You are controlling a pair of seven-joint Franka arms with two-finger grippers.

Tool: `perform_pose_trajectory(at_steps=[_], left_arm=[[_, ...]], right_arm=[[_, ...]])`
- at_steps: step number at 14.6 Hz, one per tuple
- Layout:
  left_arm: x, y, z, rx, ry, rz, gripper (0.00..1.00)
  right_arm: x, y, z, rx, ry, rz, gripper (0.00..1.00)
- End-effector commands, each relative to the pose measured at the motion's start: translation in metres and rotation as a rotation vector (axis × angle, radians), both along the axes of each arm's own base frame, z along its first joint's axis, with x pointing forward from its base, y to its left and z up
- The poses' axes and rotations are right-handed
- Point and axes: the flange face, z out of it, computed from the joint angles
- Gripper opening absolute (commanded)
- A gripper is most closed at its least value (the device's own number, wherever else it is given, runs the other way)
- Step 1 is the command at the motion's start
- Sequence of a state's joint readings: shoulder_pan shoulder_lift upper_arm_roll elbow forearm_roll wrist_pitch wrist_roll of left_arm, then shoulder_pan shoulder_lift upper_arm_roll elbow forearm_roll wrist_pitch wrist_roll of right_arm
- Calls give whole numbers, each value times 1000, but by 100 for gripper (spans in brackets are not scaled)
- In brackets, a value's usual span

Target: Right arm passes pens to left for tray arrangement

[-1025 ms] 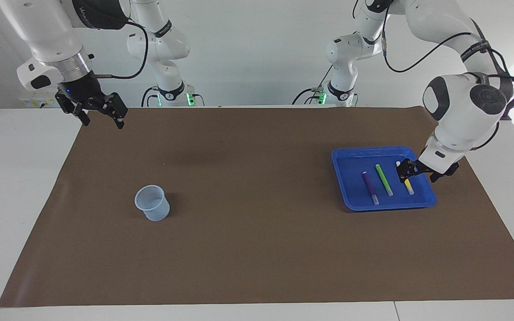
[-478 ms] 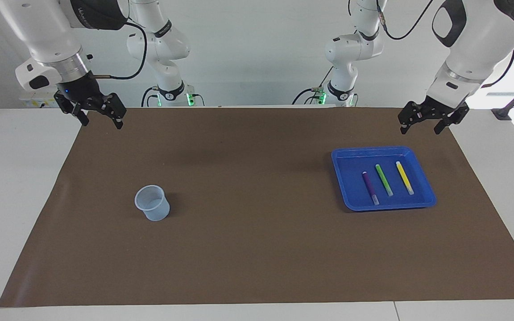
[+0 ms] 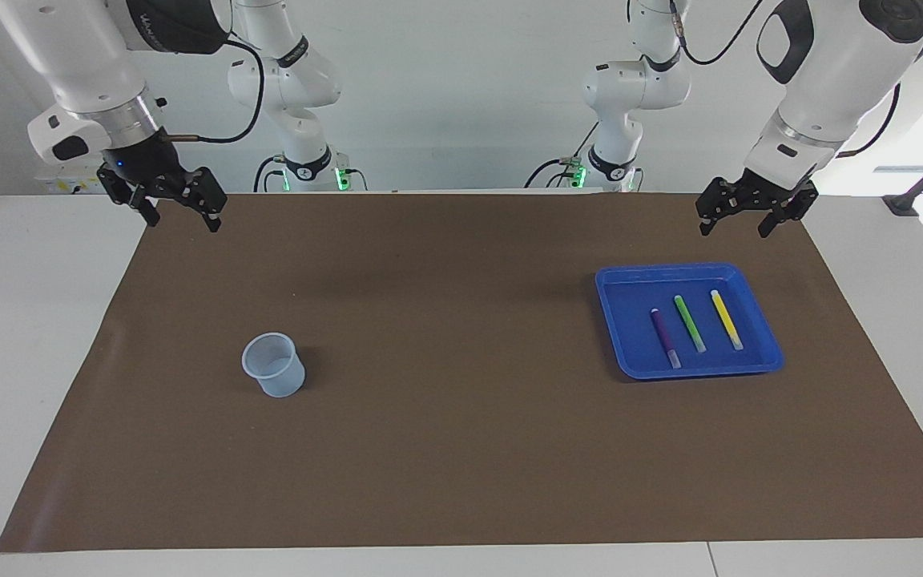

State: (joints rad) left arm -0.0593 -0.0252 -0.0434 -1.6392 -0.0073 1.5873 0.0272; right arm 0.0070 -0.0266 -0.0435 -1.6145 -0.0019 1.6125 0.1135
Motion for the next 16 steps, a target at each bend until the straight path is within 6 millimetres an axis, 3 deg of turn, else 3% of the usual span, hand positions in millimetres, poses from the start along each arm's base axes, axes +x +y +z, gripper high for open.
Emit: perform_pose_trajectory(at_steps=[1, 10, 16], left_arm=[[-9, 3, 15, -15, 12, 8, 100], [-8, -2, 12, -16, -13, 4, 100], [-9, -20, 16, -16, -26, 31, 100]], right_arm=[[-2, -1, -1, -1, 11, -17, 100], [-1, -1, -1, -1, 9, -17, 100], [-1, -1, 0, -1, 8, -17, 100]])
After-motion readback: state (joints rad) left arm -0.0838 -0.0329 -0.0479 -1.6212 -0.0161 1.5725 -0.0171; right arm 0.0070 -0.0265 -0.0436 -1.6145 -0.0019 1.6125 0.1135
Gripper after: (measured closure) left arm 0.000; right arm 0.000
